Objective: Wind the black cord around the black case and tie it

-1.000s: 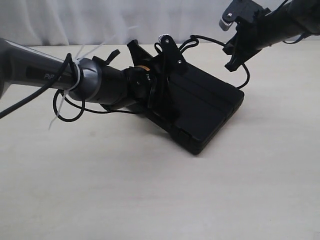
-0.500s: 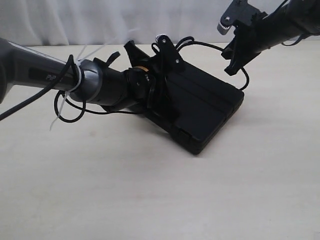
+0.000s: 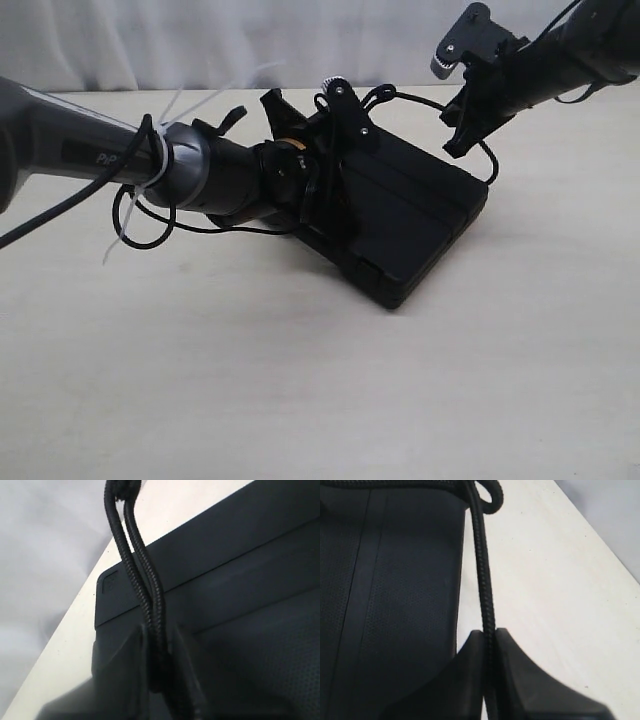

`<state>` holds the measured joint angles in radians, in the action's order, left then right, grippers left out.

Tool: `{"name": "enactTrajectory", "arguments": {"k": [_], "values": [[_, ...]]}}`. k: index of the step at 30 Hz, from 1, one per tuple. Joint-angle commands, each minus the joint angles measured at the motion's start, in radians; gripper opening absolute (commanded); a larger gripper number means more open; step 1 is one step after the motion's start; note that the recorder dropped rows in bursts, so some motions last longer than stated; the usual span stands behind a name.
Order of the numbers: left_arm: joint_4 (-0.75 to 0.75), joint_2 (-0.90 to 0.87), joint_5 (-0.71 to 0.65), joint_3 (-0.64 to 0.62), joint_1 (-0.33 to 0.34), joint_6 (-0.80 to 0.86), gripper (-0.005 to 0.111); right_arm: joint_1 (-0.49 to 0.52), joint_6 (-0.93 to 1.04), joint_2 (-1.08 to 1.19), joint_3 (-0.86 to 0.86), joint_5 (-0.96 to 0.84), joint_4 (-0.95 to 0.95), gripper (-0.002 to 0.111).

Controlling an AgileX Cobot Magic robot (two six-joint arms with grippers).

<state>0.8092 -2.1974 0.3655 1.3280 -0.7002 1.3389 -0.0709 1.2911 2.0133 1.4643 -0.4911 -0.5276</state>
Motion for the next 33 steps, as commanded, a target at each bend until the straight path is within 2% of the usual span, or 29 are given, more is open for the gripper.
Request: {"name": "enactTrajectory", "arguments": {"k": [1,5,10,18,23,28,33], "values": [[-0.025,0.006,0.031,0.000,-0.011,-0.006,0.000,-0.002,-0.007,-0.004,-0.005,0.012,-0.008,0.004],[-0.144,0.006,0.036,0.000,-0.066,-0.004,0.000,-0.002,-0.007,-0.004,-0.005,0.008,-0.008,0.004],[-0.216,0.006,0.032,0.000,-0.102,-0.001,0.000,-0.002,-0.007,-0.004,-0.005,0.000,-0.008,0.004],[-0.145,0.006,0.126,0.000,-0.101,0.044,0.000,-0.002,-0.002,-0.004,-0.005,-0.017,-0.006,0.004],[-0.160,0.006,0.081,0.000,-0.106,0.054,0.000,-0.002,-0.003,-0.004,-0.005,-0.015,-0.006,0.004],[-0.305,0.006,-0.070,0.000,-0.109,0.051,0.000,-0.002,-0.003,-0.004,-0.005,-0.012,-0.015,0.004],[-0.320,0.006,-0.029,0.000,-0.109,0.020,0.003,-0.002,-0.003,-0.004,-0.005,-0.012,-0.018,0.004]]}}
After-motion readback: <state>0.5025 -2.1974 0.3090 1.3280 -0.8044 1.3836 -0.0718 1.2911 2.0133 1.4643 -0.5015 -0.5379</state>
